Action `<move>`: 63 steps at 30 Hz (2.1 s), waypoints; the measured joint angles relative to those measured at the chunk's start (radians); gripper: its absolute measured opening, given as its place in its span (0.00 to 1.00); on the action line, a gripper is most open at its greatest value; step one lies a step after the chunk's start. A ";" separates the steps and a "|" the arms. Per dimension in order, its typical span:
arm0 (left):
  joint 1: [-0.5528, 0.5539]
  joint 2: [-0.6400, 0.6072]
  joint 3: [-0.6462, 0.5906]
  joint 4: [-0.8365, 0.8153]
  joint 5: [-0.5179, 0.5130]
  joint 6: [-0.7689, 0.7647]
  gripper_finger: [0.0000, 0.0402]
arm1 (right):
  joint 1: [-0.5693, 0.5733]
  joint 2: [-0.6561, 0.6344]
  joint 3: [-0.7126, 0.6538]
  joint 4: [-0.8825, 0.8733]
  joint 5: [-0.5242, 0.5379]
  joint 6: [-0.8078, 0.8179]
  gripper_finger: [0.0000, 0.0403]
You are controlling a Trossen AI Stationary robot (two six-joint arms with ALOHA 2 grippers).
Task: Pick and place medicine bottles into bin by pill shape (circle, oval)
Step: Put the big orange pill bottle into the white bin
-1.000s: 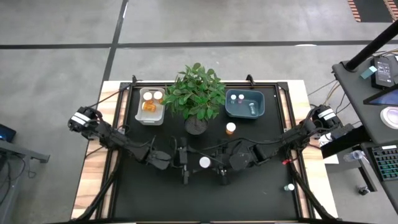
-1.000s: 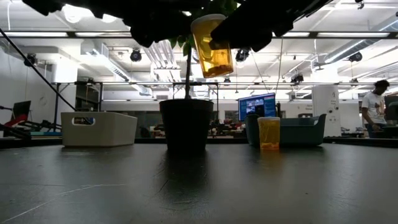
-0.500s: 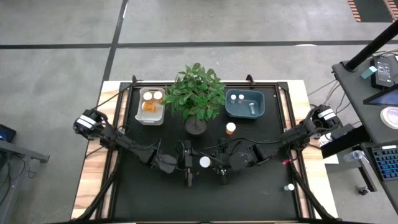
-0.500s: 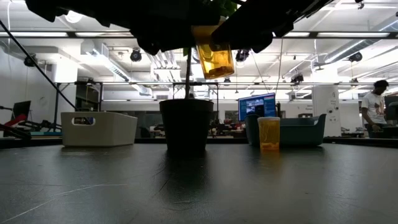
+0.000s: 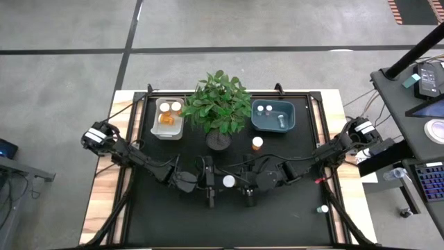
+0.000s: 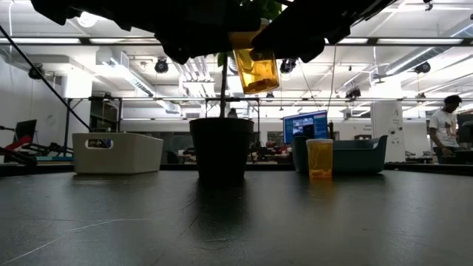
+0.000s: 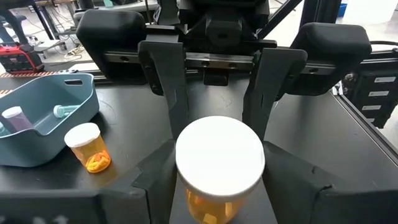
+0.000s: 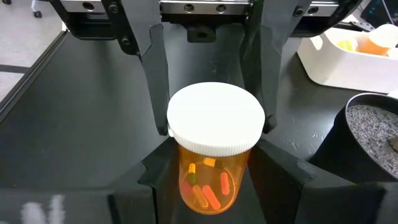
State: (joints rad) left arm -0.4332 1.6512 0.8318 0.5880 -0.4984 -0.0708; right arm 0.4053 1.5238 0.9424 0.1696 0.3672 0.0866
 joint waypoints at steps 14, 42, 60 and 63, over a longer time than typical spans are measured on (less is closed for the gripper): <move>-0.011 -0.017 -0.004 -0.009 -0.010 0.008 0.46 | 0.000 -0.011 0.000 0.014 0.000 -0.012 0.60; -0.048 -0.607 -0.149 -1.085 -0.508 -0.683 0.46 | 0.002 -0.191 -0.032 -0.174 0.001 0.060 0.63; 0.493 -0.795 -0.249 -1.129 -0.446 -0.721 0.46 | 0.002 -0.187 -0.038 -0.177 0.001 0.043 0.63; 0.587 -0.774 -0.267 -1.120 -0.367 -0.708 0.46 | 0.002 -0.187 -0.045 -0.177 0.001 0.041 0.63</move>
State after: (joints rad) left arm 0.1541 0.8768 0.5644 -0.5320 -0.8657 -0.7792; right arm 0.4072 1.3373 0.8977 -0.0072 0.3680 0.1276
